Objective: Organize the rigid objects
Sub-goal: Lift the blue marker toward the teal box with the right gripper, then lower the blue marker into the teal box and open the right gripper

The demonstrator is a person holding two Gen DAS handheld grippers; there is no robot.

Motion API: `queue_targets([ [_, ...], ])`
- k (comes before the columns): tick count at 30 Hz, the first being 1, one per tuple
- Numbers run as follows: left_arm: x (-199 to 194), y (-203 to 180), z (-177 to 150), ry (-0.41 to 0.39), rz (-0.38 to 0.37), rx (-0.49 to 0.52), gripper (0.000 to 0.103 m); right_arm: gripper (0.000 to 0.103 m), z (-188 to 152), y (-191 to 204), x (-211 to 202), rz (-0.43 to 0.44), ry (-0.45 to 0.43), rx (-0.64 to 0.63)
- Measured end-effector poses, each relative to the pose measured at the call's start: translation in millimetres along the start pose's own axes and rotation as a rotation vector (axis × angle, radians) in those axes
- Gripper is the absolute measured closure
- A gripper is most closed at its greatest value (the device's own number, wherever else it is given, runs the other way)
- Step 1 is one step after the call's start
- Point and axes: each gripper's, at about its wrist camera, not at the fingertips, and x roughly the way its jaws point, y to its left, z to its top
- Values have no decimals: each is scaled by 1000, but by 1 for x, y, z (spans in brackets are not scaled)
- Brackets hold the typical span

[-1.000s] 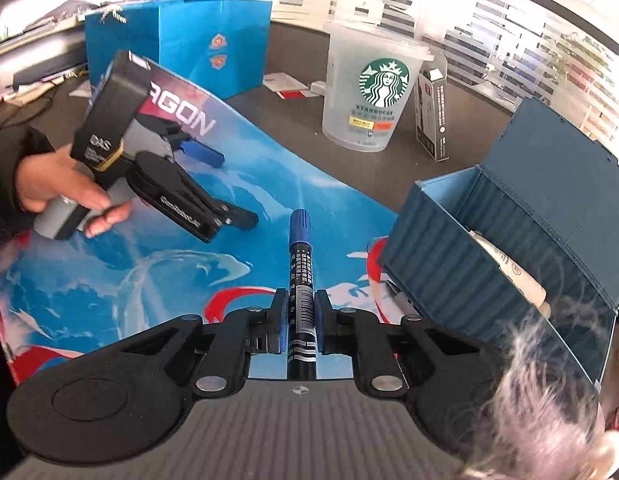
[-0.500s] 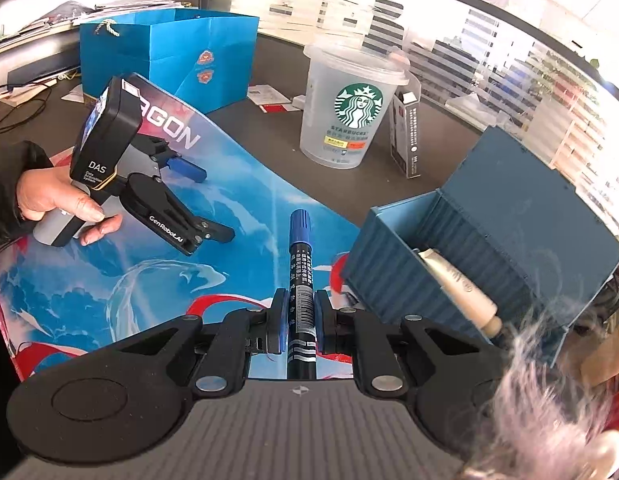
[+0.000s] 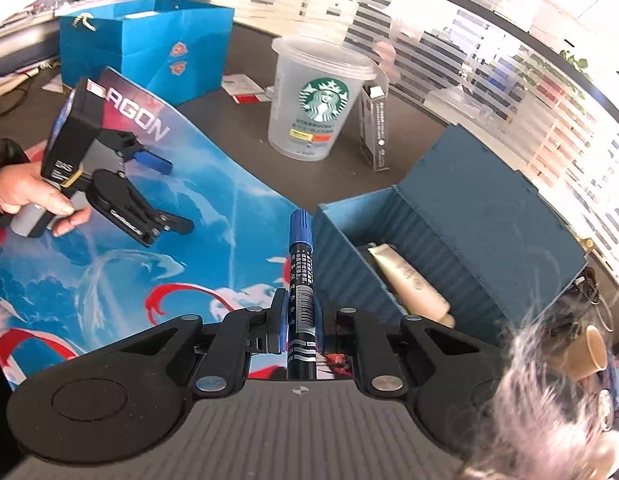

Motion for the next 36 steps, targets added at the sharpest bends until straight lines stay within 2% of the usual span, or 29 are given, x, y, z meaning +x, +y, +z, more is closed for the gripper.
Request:
queue_targets([
  [16,0,0,0,0,1,0,0,91,24,-49,15,-67,88,-98],
  [27,0,0,0,1,1,0,0,91,42,-75,34,-17,103,-174],
  [36,0,0,0,0,1,0,0,91,36,-98,63,49,139,-144],
])
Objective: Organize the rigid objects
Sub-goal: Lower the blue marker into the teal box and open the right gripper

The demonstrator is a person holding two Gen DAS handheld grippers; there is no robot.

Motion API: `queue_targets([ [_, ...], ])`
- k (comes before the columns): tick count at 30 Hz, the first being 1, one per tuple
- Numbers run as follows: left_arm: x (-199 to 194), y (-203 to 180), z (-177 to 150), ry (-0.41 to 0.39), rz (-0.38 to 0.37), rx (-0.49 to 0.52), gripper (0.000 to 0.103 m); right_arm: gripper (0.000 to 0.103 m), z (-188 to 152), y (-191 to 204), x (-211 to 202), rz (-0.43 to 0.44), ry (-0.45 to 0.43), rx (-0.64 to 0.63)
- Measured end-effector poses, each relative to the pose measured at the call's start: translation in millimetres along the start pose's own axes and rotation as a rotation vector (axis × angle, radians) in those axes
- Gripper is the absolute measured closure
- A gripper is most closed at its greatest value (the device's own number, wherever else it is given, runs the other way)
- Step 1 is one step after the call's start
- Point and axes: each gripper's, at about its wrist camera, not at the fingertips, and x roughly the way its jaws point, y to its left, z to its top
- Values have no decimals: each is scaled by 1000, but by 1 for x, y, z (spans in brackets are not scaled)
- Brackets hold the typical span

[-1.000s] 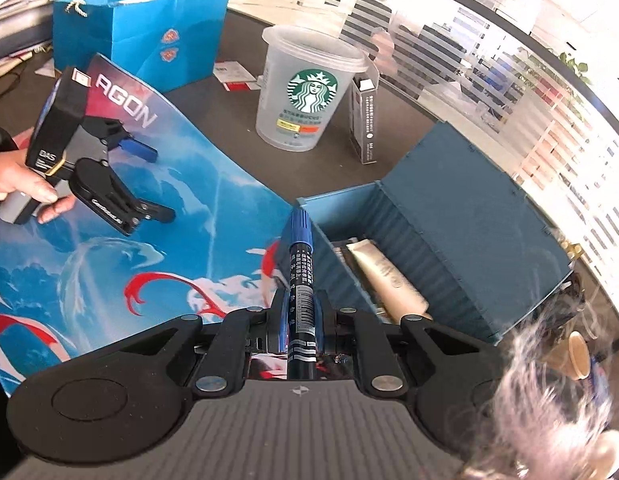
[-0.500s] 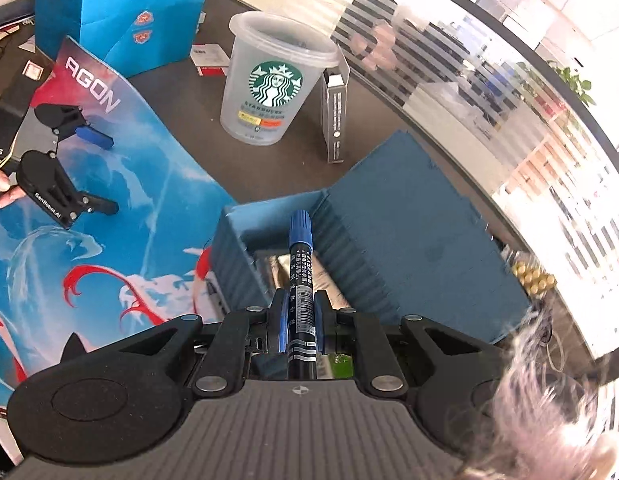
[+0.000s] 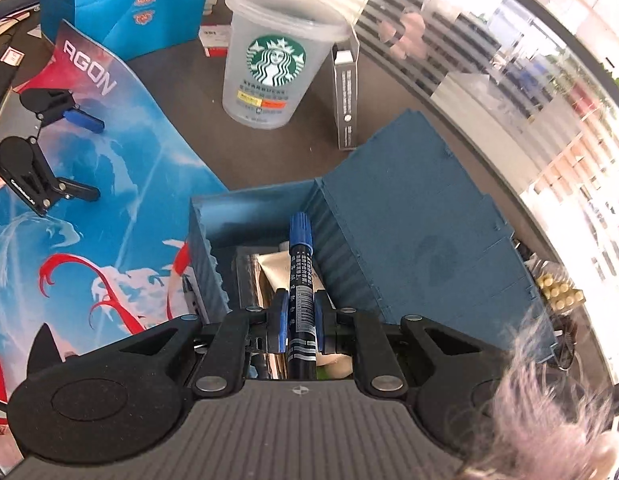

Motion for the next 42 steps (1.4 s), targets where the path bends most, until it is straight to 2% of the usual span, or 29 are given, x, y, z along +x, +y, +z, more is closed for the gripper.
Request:
queue_targets([
  [11,0,0,0,0,0,0,0,91,-2,-11,26,35,54,4],
  [22,0,0,0,0,1,0,0,90,-6,-20,44,7,86,-14],
  [30,0,0,0,0,1,0,0,89,-15,-26,46,-38,58,21],
  [33,0,0,0,0,1,0,0,88,-16,-25,38,-57,19,39],
  [35,0,0,0,0,1,0,0,83,-18,-23,27,-78,-31,57],
  [39,0,0,0,0,1,0,0,79,-29,-12,-11,-60,-196,146],
  [40,0,0,0,0,1,0,0,76,-36,-5,-23,-38,-257,177],
  [42,0,0,0,0,1,0,0,60,-54,8,-44,-2,-367,245],
])
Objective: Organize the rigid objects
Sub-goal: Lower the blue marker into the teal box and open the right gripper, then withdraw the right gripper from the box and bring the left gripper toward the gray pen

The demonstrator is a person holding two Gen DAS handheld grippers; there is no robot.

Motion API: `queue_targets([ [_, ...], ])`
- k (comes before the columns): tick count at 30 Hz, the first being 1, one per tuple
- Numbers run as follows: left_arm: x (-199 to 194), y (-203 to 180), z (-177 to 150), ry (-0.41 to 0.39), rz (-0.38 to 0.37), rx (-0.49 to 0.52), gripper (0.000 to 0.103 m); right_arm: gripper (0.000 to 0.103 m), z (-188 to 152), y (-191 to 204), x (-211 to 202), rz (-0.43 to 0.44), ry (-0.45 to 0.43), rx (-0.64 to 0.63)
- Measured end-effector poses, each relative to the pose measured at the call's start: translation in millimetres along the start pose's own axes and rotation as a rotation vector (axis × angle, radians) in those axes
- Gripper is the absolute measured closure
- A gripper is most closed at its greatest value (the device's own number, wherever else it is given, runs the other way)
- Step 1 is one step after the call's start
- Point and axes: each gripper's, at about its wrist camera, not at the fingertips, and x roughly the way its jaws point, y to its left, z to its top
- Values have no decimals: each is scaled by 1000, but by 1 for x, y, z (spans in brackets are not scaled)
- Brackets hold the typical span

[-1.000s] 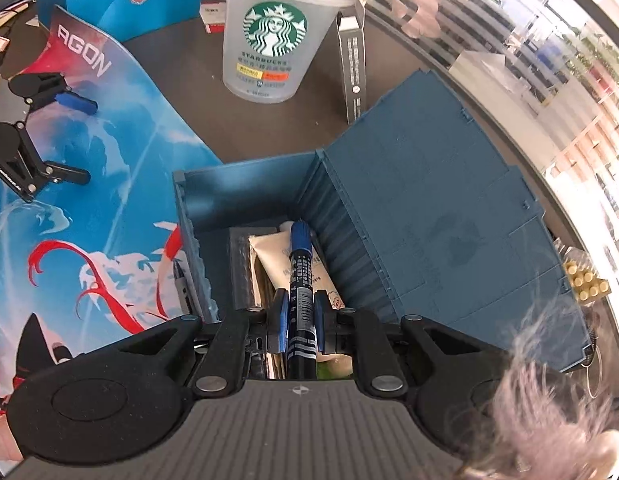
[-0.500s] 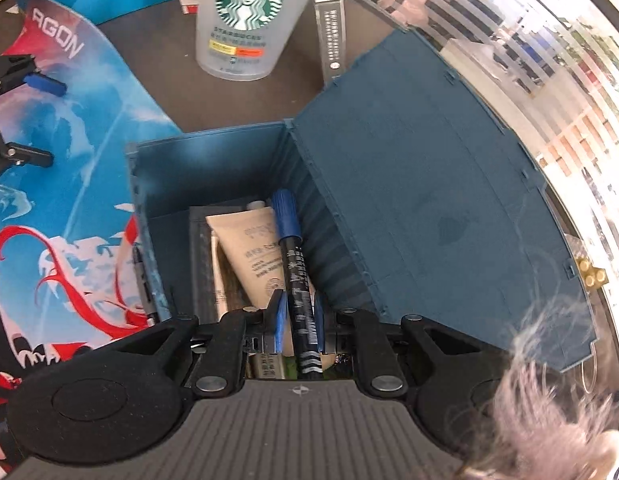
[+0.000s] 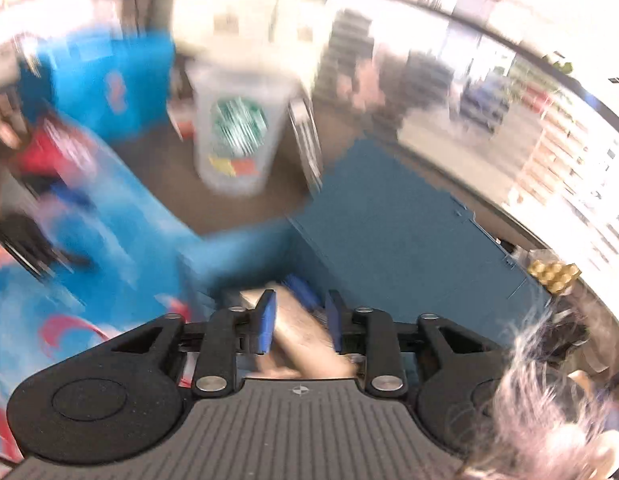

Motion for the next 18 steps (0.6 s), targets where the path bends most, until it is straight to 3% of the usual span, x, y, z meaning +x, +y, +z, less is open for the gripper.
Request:
queue_targets([
  [2,0,0,0,0,0,0,0,39,-21,15,-20,31,-64,60],
  [6,0,0,0,0,0,0,0,20,-65,38,-29,19,-62,142],
  [8,0,0,0,0,0,0,0,5,-85,44,-29,3,-63,207],
  [13,0,0,0,0,0,0,0,0,-120,43,-17,12,-80,418],
  [18,0,0,0,0,0,0,0,0,-136,44,-8,-23,-88,488],
])
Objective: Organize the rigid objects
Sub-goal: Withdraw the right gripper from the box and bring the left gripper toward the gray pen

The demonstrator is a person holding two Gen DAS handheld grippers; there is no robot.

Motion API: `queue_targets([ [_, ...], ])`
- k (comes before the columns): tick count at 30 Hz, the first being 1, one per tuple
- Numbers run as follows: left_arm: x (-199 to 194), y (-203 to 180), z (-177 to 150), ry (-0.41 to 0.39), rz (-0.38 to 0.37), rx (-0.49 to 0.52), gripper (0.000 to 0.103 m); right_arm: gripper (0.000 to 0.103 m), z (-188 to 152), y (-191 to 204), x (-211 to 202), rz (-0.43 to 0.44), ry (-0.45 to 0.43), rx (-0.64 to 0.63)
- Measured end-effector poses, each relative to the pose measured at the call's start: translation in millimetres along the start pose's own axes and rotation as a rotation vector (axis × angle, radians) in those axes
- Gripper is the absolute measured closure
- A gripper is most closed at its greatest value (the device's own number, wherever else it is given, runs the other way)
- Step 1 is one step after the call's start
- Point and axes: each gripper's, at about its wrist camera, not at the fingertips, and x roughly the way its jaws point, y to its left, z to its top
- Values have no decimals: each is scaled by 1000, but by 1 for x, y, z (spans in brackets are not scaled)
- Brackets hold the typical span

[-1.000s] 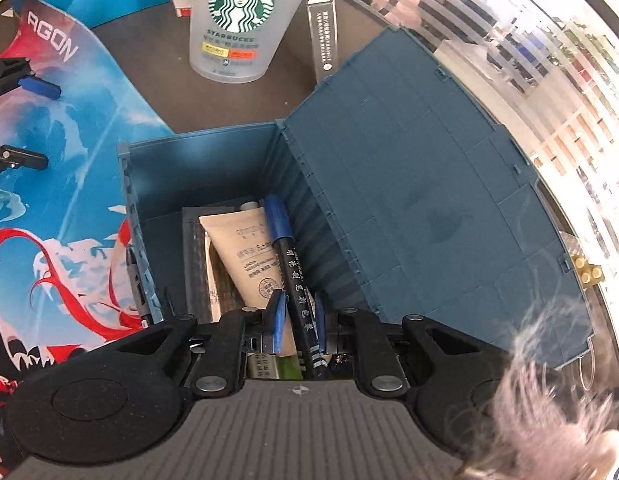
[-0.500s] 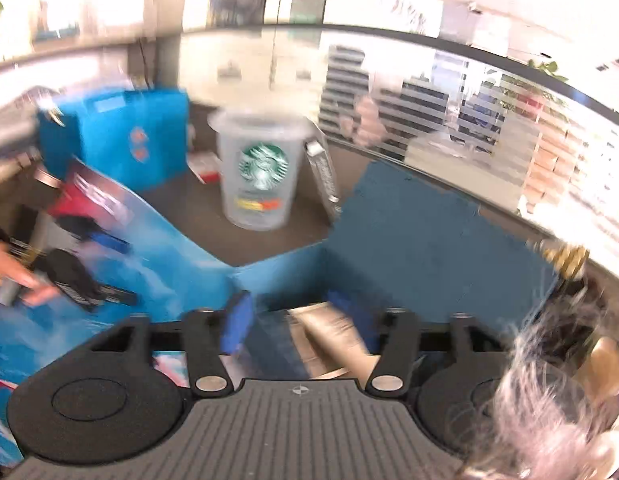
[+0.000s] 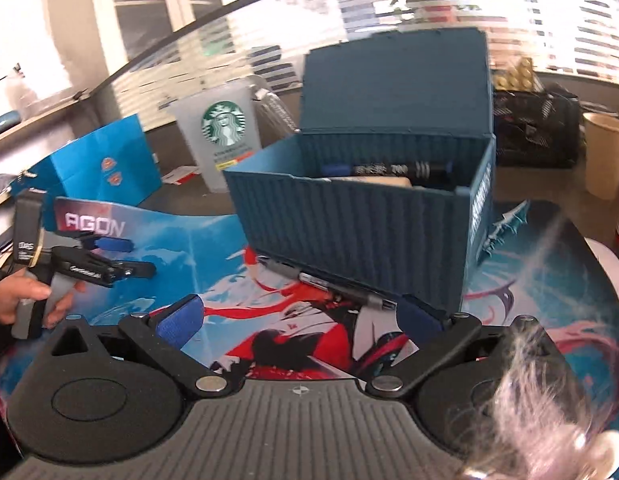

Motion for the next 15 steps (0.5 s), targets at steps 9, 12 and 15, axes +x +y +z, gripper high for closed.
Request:
queue_targets([
  [9,0,0,0,0,2,-1,0,0,-3,-8,30,-63,40,56],
  [12,0,0,0,0,2,-1,0,0,-3,-6,38,-79,41,60],
  [15,0,0,0,0,2,-1,0,0,-1,-5,43,-72,39,68],
])
